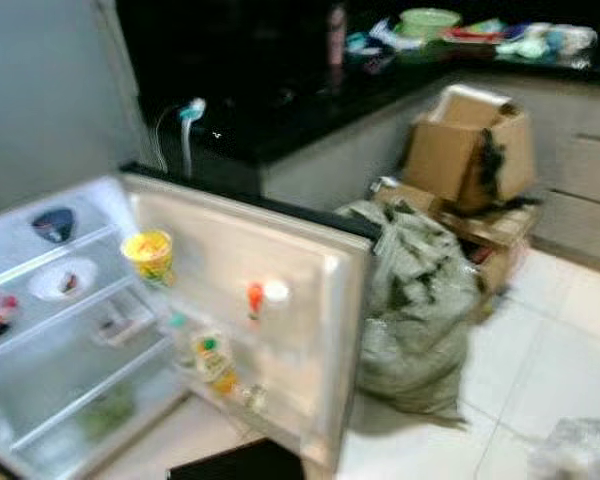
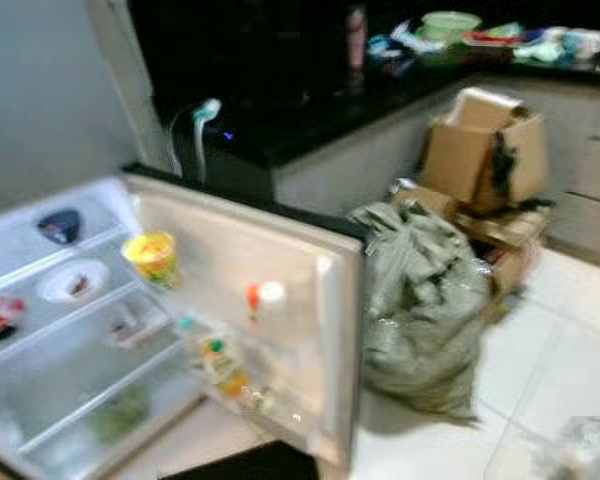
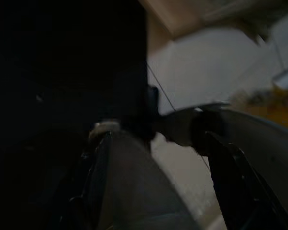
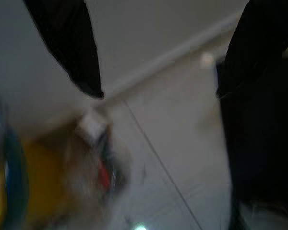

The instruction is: Restocking fridge

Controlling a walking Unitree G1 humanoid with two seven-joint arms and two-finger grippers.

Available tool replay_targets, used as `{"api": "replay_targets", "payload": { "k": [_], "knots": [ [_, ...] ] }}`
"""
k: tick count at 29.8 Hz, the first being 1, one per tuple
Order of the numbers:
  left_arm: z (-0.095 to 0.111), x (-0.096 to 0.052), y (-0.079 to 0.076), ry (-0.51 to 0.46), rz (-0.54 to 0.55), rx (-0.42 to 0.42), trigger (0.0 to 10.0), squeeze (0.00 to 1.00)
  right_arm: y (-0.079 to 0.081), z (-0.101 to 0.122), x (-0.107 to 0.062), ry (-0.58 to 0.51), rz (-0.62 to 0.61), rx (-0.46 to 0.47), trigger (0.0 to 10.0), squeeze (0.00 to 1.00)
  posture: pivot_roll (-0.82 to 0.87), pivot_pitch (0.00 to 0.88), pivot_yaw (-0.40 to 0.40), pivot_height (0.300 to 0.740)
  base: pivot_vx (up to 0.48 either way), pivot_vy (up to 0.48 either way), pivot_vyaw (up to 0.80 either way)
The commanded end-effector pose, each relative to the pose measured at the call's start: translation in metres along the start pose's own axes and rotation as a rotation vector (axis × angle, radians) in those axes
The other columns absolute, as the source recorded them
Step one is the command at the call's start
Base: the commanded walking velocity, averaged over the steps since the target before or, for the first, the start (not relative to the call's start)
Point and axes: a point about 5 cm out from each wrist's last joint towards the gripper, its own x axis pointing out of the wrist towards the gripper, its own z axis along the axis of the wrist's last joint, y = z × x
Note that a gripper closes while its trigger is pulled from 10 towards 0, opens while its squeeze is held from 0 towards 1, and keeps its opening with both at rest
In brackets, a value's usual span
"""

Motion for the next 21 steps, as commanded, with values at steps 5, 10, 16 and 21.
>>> {"api": "replay_targets", "payload": {
  "k": [5, 10, 16, 21],
  "knots": [
    [-0.001, -0.004, 0.008, 0.009, 0.026, -0.008, 10.0, 0.00, -0.003, 0.009, 0.000, -0.029, -0.012, 0.011, 10.0, 0.00, -0.16, 0.036, 0.044, 0.740, 0.000, 0.000, 0.00],
    [0.002, -0.006, 0.012, -0.011, 0.026, -0.022, 10.0, 0.00, -0.005, 0.013, 0.000, -0.043, -0.016, 0.016, 10.0, 0.00, -0.16, 0.038, 0.044, 0.740, 0.000, -0.058, 0.00],
    [0.001, -0.007, 0.013, 0.004, 0.028, 0.000, 10.0, 0.00, -0.007, 0.019, 0.000, -0.062, -0.022, 0.018, 10.0, 0.00, -0.16, 0.042, 0.045, 0.740, 0.000, -0.399, 0.00],
    [-0.001, -0.006, 0.013, 0.011, 0.048, 0.002, 10.0, 0.00, -0.019, 0.033, -0.001, -0.119, -0.080, 0.037, 10.0, 0.00, -0.17, 0.046, 0.043, 0.740, 0.000, -0.182, 0.00]
  ]
}}
